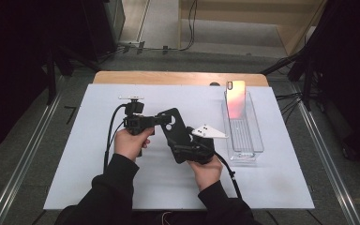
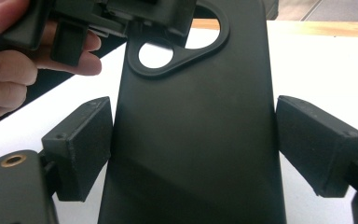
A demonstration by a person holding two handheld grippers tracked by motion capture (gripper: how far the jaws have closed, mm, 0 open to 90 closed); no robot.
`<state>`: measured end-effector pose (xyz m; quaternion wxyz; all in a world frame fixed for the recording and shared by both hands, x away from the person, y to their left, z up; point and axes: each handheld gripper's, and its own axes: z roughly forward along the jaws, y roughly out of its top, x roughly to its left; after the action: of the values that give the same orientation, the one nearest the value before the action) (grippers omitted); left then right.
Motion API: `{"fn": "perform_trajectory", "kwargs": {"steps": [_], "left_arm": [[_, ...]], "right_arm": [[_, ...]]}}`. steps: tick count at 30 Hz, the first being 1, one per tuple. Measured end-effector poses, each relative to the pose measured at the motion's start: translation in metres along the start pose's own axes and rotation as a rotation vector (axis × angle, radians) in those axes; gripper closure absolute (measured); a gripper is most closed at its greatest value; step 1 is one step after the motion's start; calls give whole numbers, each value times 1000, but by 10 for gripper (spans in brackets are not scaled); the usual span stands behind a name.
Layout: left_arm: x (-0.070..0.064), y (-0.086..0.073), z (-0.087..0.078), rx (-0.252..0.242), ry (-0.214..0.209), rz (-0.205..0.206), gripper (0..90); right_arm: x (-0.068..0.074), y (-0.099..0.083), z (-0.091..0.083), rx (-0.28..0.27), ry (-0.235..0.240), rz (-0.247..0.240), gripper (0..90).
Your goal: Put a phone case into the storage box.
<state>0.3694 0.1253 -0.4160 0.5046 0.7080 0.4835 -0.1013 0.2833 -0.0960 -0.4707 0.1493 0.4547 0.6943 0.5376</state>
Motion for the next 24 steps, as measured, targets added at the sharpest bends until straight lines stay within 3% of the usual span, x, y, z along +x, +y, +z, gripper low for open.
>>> {"fn": "perform_trajectory", "kwargs": {"steps": [7, 17, 20, 22, 24], "left_arm": [[-1, 0, -2, -4, -64, -38, 765], [-4, 1, -7, -19, -109, -52, 785], [-8, 2, -10, -19, -101, -29, 785], [-10, 2, -10, -19, -91, -14, 786], [-11, 2, -12, -24, -87, -3, 787]], "right_arm": [[-1, -1, 2, -7, 16, -7, 118], [-3, 1, 2, -27, 54, -13, 107], [-6, 4, 2, -19, 95, -22, 100], [-6, 7, 2, 4, 110, -38, 12], [-5, 11, 3, 26, 110, -66, 0]]}}
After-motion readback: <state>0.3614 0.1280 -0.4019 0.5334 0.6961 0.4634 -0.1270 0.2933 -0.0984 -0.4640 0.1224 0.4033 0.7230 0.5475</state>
